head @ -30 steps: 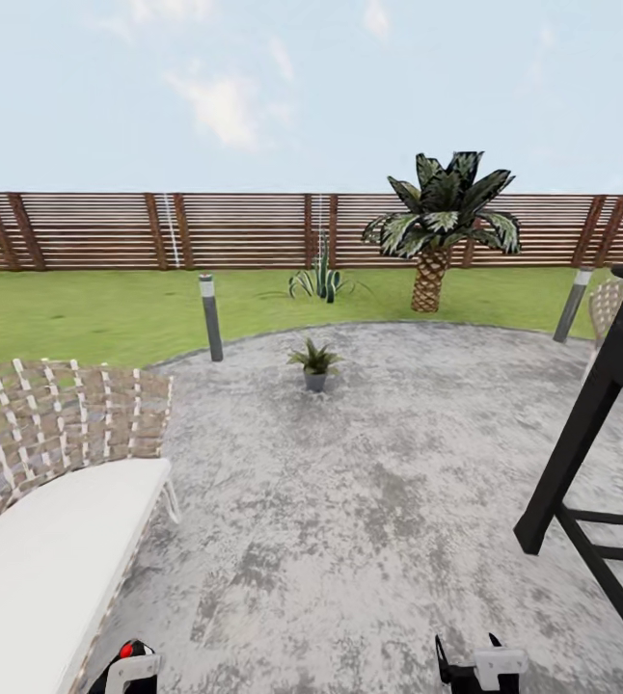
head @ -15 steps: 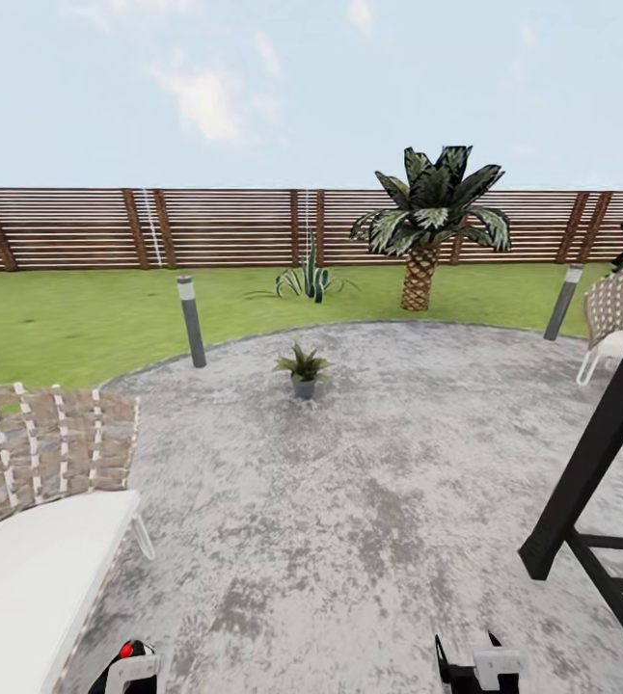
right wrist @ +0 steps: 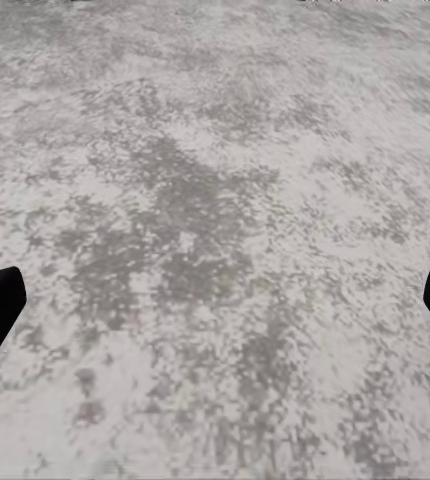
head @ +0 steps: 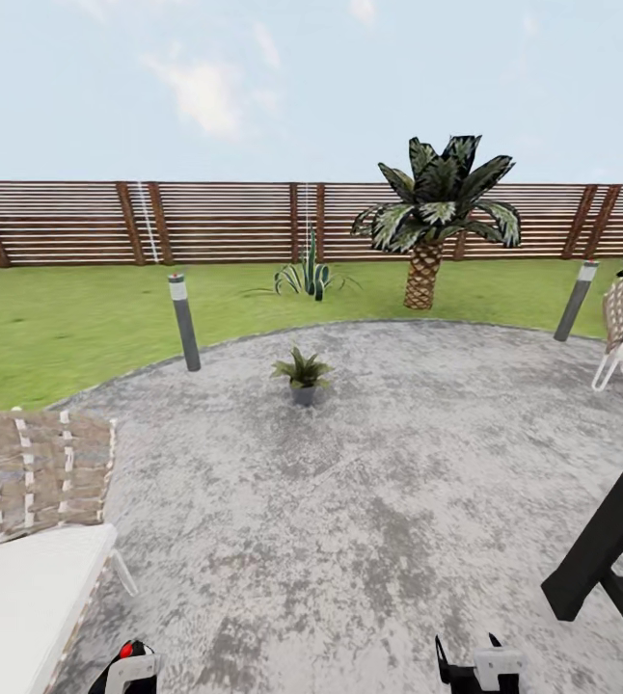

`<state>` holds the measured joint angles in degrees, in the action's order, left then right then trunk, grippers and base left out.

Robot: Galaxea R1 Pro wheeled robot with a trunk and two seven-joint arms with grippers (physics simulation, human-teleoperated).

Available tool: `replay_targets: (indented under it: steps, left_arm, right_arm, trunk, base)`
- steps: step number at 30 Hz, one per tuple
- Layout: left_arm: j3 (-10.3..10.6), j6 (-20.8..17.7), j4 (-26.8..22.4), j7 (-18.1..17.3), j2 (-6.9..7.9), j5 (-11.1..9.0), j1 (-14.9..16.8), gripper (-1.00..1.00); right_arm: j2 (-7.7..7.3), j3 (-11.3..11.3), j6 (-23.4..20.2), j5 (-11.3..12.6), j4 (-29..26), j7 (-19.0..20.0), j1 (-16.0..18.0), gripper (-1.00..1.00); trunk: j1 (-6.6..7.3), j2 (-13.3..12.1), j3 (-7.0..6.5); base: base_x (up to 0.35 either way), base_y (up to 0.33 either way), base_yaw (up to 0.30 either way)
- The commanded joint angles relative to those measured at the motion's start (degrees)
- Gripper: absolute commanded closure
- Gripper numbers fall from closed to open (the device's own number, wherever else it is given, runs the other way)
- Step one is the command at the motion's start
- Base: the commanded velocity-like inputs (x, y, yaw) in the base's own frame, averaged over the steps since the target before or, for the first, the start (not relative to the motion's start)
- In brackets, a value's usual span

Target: Pick up the pesticide atomizer in the garden and spray insectifuge to fully cover both potted plants in the garden.

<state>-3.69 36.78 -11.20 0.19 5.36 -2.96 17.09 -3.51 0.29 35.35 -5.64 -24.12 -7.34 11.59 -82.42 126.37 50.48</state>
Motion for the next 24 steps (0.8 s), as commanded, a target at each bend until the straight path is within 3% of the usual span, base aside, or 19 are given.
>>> replay_targets:
  steps: [1,24]
  left_arm:
    - [0.0,0.15,0.04,-0.1,0.0,-0.29,0.04,1.0]
    - [0.0,0.21,0.04,-0.1,0.0,-0.29,0.04,1.0]
  right_arm:
    - [-0.01,0.03,0.07,-0.6,0.04,-0.49,0.04,-1.0]
    - [-0.01,0.06,0.04,-0.6,0.04,-0.48,0.02,-1.0]
  trunk:
    - [-0.02,0.02,0.08]
    - [-0.02,0.02,0.43]
  base:
    - [0.34,0.0,0.0]
    - [0.34,0.0,0.0]
